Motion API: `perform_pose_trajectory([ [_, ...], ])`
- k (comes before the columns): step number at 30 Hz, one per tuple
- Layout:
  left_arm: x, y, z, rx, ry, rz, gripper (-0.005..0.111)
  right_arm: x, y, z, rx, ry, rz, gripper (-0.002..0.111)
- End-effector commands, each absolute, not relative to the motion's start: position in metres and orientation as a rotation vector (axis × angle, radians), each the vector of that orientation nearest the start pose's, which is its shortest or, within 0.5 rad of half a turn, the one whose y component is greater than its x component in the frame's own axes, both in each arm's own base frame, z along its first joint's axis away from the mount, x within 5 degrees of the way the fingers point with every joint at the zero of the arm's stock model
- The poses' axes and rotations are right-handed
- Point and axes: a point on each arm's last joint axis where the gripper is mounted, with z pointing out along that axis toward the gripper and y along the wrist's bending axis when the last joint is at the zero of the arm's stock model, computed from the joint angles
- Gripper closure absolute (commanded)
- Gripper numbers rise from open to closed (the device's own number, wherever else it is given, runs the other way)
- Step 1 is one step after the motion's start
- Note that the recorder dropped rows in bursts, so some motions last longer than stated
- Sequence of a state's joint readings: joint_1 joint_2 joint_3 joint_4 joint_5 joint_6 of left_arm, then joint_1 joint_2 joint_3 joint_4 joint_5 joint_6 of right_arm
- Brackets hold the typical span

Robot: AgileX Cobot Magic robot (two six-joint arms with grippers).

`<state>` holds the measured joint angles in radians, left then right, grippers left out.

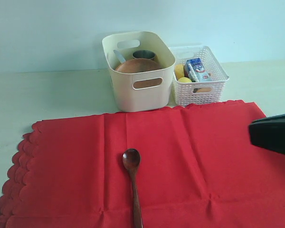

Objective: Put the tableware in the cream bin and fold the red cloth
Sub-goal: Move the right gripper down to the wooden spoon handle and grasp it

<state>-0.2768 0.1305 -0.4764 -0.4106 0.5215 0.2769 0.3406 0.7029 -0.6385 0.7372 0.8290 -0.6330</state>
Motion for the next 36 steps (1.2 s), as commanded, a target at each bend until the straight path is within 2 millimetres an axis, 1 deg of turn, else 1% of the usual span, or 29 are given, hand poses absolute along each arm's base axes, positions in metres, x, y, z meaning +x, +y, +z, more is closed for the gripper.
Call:
perform_pose_trajectory([
  [1, 0.014, -0.019, 0.309, 0.271, 1.565, -0.418, 0.040, 0.143, 0.108, 0.300, -0.887, 2.234, 0.718, 0.102],
  [6, 0.011, -0.013, 0.307, 0.215, 1.570, -0.385, 0.040, 0.181, 0.150, 0.271, -1.046, 2.370, 0.624, 0.094],
  [9, 0.011, -0.012, 0.307, 0.203, 1.575, -0.384, 0.040, 0.198, 0.174, 0.252, -1.109, 2.463, 0.510, 0.086],
  [11, 0.011, -0.012, 0.306, 0.205, 1.582, -0.384, 0.040, 0.208, 0.189, 0.239, -1.119, 2.533, 0.440, 0.080],
  [15, 0.011, -0.012, 0.305, 0.207, 1.589, -0.384, 0.040, 0.219, 0.218, 0.219, -1.143, 2.595, 0.349, 0.072],
  [18, 0.011, -0.012, 0.305, 0.205, 1.591, -0.386, 0.040, 0.223, 0.236, 0.206, -1.149, 2.623, 0.312, 0.068],
  [21, 0.011, -0.012, 0.305, 0.202, 1.593, -0.390, 0.040, 0.227, 0.252, 0.190, -1.146, 2.657, 0.250, 0.060],
  [23, 0.011, -0.012, 0.305, 0.202, 1.593, -0.390, 0.040, 0.228, 0.261, 0.181, -1.142, 2.668, 0.192, 0.058],
  [27, 0.011, -0.012, 0.305, 0.202, 1.593, -0.390, 0.040, 0.232, 0.276, 0.164, -1.087, 2.703, 0.111, 0.058],
  [30, 0.011, -0.012, 0.305, 0.202, 1.594, -0.390, 0.040, 0.238, 0.283, 0.151, -1.031, 2.744, 0.087, 0.058],
  [33, 0.011, -0.012, 0.304, 0.203, 1.598, -0.390, 0.040, 0.243, 0.287, 0.142, -0.967, 2.789, 0.069, 0.058],
  [36, 0.011, -0.012, 0.304, 0.204, 1.602, -0.389, 0.040, 0.245, 0.290, 0.134, -0.950, 2.821, 0.047, 0.059],
])
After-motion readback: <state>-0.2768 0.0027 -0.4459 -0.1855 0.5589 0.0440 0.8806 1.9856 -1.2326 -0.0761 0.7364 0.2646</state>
